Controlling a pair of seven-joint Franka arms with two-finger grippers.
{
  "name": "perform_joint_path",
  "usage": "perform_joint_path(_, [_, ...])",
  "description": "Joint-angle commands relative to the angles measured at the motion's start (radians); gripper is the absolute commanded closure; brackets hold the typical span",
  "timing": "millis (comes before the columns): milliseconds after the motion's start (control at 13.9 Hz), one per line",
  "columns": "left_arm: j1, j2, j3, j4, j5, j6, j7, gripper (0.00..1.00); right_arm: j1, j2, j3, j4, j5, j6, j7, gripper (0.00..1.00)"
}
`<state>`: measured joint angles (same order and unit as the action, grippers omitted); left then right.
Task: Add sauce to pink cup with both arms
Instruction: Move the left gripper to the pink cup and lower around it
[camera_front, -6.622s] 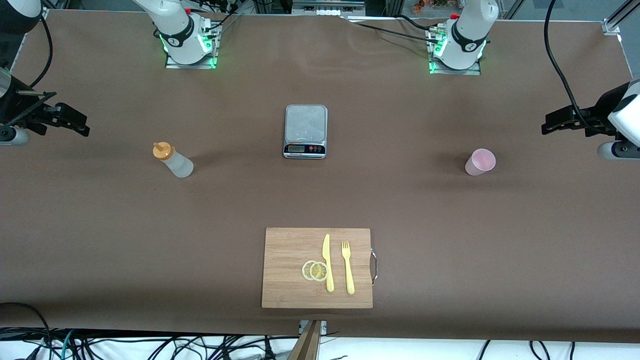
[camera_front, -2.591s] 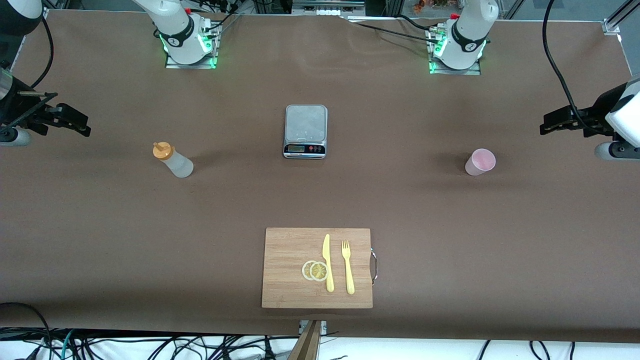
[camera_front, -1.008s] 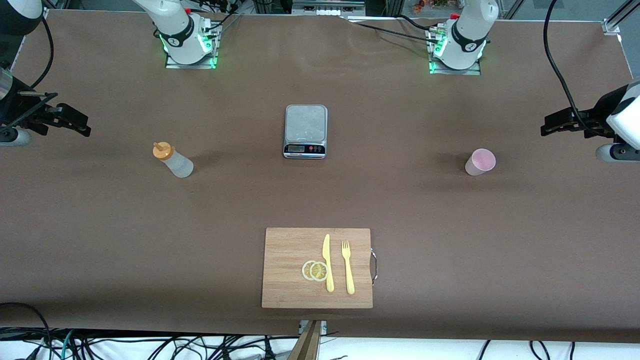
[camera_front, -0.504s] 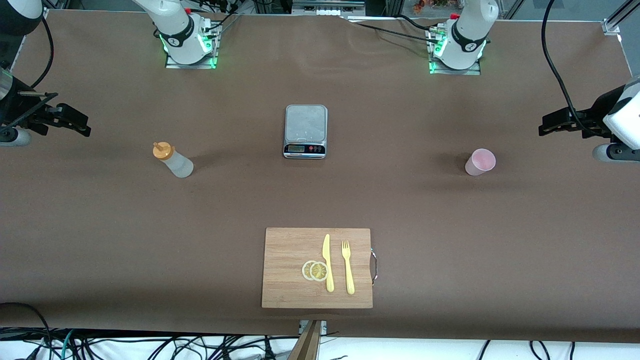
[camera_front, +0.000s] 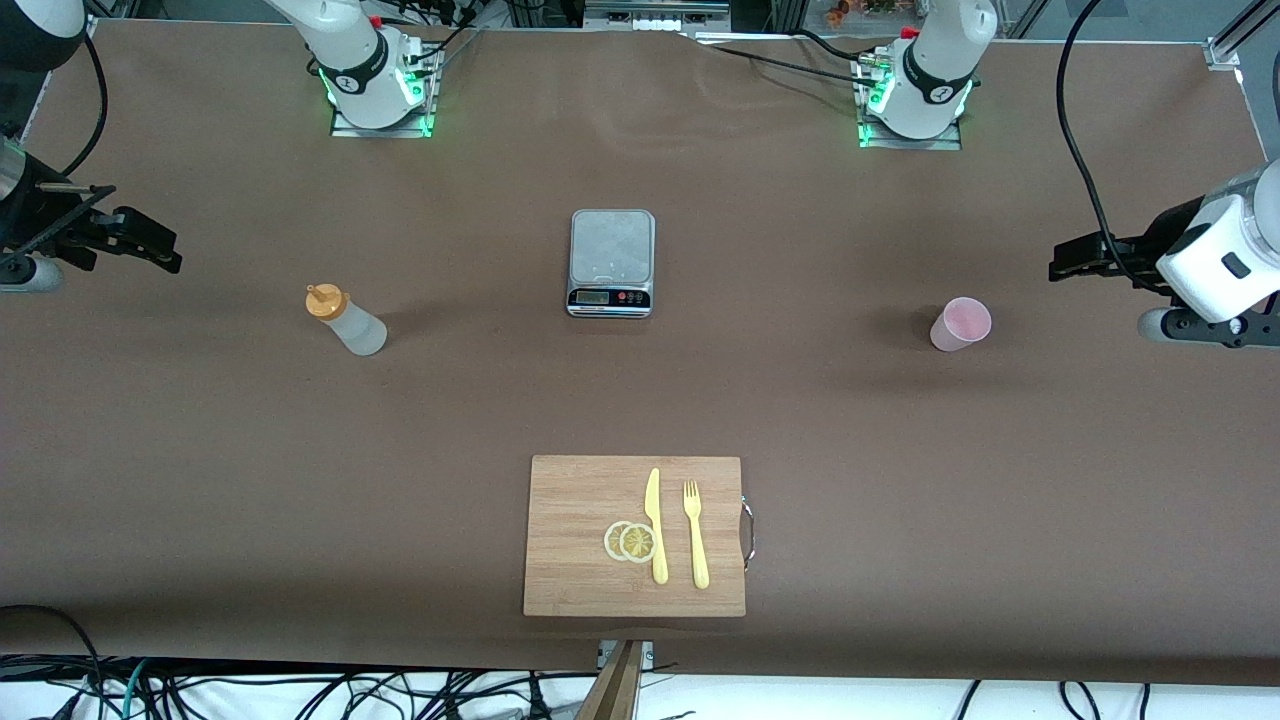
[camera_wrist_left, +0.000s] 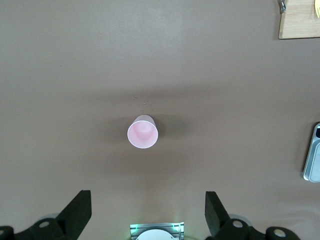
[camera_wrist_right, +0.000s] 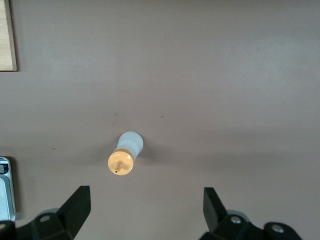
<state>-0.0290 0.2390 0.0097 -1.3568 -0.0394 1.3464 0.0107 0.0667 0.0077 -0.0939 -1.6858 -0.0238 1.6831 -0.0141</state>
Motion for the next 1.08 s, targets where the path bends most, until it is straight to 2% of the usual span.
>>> perform_joint_path(0, [0.017, -0.015, 0.006, -0.048, 0.021, 0.023, 0.015, 0.0, -0.004, -0.006, -0.001, -0.003, 0.016, 0.001, -0.006, 0.0])
perform_joint_path(144, [0.026, -0.021, 0.007, -0.111, 0.021, 0.08, 0.044, 0.0, -0.004, -0.006, -0.001, -0.003, 0.016, 0.001, -0.006, 0.0])
perform_joint_path(288, [0.027, -0.049, 0.009, -0.227, 0.055, 0.166, 0.093, 0.0, -0.004, -0.006, -0.001, -0.003, 0.016, 0.001, -0.006, 0.0])
perform_joint_path(432, [0.03, -0.087, 0.044, -0.359, 0.056, 0.291, 0.121, 0.0, -0.004, -0.006, -0.001, -0.003, 0.016, 0.001, -0.006, 0.0])
perform_joint_path(648, [0.03, -0.093, 0.093, -0.508, 0.058, 0.423, 0.215, 0.0, -0.004, -0.006, -0.001, -0.003, 0.016, 0.0, -0.007, 0.0])
perform_joint_path(1008, [0.032, -0.171, 0.118, -0.757, 0.058, 0.632, 0.227, 0.01, -0.004, -0.006, -0.001, -0.003, 0.019, 0.0, -0.009, 0.0])
